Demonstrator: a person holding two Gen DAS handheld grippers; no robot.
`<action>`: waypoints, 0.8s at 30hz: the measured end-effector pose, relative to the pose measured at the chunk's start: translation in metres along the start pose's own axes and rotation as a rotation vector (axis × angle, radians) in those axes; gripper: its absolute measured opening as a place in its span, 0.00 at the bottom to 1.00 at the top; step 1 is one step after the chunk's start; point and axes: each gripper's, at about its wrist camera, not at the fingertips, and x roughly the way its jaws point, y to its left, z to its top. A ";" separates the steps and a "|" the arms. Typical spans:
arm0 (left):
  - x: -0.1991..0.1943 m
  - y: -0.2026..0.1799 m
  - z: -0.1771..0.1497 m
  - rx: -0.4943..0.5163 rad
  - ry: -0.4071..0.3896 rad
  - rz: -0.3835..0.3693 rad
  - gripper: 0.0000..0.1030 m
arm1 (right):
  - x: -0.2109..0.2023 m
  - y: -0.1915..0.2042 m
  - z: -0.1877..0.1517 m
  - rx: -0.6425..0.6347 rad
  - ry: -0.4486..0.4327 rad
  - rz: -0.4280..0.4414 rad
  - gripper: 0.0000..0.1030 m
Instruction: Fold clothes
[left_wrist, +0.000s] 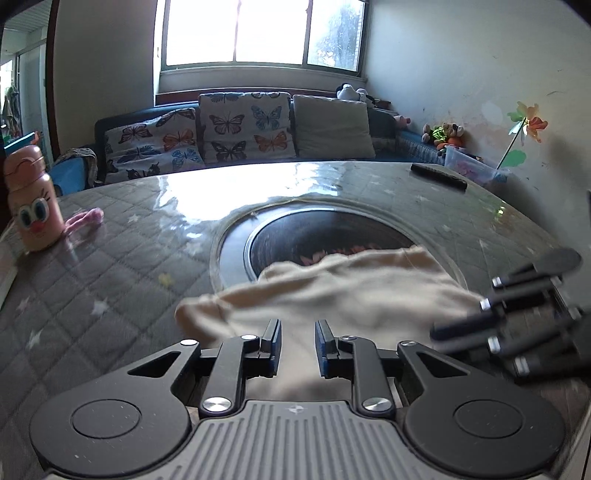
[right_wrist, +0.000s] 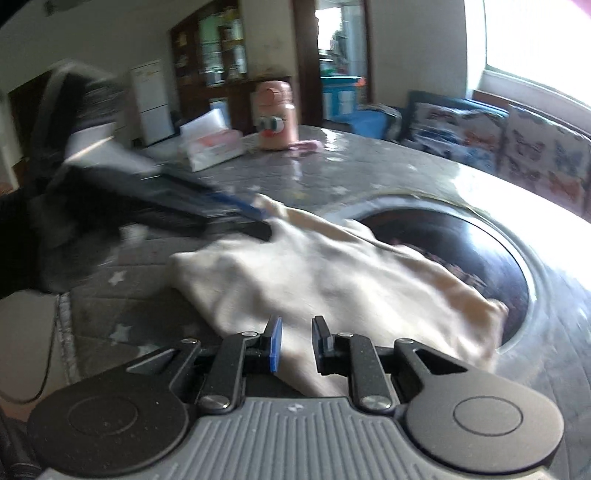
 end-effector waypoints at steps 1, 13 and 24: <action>-0.003 -0.001 -0.005 0.001 0.002 0.006 0.22 | 0.000 -0.005 -0.002 0.013 0.001 -0.007 0.17; -0.005 0.017 -0.028 -0.074 0.034 0.044 0.22 | -0.020 -0.036 -0.035 0.124 0.029 -0.090 0.17; 0.002 0.019 -0.015 -0.064 0.018 0.054 0.22 | -0.021 -0.056 -0.028 0.198 -0.012 -0.113 0.17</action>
